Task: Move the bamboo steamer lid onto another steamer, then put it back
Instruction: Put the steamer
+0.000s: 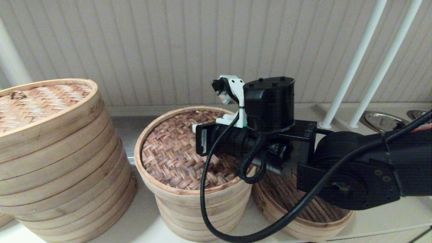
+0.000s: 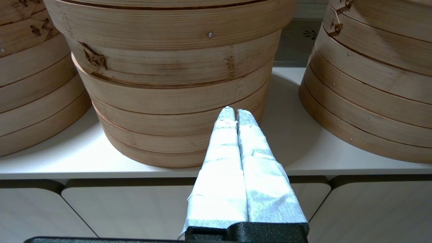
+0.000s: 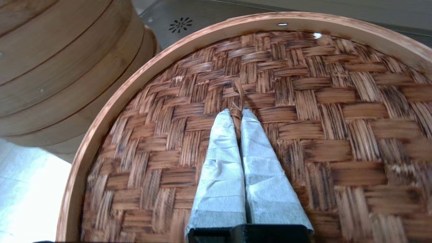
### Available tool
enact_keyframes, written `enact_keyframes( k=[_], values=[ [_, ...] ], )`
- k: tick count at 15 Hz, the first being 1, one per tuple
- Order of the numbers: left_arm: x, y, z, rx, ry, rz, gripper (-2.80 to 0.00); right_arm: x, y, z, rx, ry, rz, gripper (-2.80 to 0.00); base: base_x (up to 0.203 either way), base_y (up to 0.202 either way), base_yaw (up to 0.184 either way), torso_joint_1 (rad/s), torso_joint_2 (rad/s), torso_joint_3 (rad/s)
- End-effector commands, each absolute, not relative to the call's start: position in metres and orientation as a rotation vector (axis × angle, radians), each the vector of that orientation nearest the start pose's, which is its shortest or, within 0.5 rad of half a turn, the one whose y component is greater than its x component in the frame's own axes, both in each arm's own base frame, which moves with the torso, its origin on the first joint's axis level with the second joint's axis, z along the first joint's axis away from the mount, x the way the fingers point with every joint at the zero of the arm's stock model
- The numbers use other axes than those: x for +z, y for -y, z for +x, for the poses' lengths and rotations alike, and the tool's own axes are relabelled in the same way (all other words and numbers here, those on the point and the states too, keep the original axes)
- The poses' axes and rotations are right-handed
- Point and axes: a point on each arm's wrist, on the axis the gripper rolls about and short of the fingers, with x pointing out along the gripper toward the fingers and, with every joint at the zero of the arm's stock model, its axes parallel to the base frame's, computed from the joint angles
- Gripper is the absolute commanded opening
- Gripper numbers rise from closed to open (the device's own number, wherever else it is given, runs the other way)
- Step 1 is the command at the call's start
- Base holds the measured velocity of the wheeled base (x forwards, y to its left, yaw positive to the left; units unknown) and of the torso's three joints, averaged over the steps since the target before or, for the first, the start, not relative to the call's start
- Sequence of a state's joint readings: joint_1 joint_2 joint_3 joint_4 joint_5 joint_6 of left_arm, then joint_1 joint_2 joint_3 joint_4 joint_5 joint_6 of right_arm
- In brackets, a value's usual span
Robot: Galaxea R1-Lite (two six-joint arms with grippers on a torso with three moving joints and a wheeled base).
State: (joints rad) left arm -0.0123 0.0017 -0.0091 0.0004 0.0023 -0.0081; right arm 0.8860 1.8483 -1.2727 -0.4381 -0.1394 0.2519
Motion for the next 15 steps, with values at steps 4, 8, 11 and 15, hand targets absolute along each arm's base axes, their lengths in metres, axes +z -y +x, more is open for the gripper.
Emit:
enact_keyframes(
  k=[4,8,11,15],
  values=[
    [0.078,0.000,-0.023,-0.009,0.008,-0.008,-2.80,0.244,-0.282,0.251,0.694,-0.203,0.181,-2.80,0.000,0.000,0.000,0.000,0.00,0.000],
    [0.078,0.000,-0.023,-0.009,0.008,-0.009,-2.80,0.241,-0.283,0.252,0.708,-0.214,0.175,-2.80,0.000,0.000,0.000,0.000,0.00,0.000],
    [0.078,0.000,-0.023,-0.009,0.008,-0.008,-2.80,0.238,-0.284,0.252,0.720,-0.232,0.167,-2.80,0.000,0.000,0.000,0.000,0.00,0.000],
    [0.078,0.000,-0.023,-0.010,0.008,-0.008,-2.80,0.232,-0.282,0.257,0.712,-0.247,0.161,-2.80,0.000,0.000,0.000,0.000,0.00,0.000]
  ],
)
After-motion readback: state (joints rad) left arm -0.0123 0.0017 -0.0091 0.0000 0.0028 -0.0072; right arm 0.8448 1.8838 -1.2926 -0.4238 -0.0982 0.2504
